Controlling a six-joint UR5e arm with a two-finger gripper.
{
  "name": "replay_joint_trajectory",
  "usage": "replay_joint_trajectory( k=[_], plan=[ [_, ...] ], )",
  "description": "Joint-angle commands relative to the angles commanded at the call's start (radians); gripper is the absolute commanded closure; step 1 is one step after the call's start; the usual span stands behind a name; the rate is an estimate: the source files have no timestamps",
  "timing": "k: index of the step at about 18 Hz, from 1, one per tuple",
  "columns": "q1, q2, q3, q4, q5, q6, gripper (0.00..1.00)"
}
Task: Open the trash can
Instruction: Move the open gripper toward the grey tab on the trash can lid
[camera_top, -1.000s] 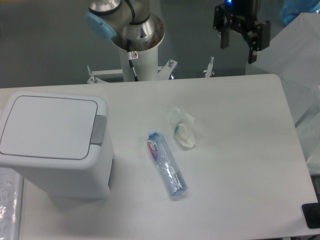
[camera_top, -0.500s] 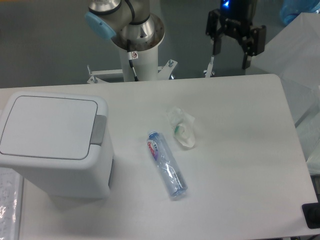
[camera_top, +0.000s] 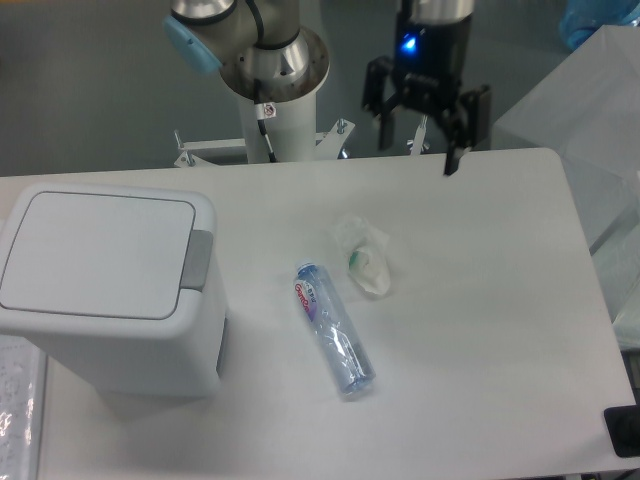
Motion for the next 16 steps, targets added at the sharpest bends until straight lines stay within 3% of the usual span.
replay_joint_trajectory(
  k=[4,10,12,16],
  plan=[
    [-0.066,-0.037,0.014,0.012,0.0,-0.139,0.0],
    [-0.167,-0.092,0.025,0.156,-0.011,-0.553,0.0],
    [-0.187,-0.103,0.031,0.221,-0.053,-0.701,0.0],
    [-0.192,-0.114,0.02,0.233,-0.179,-0.83,0.0]
  ],
)
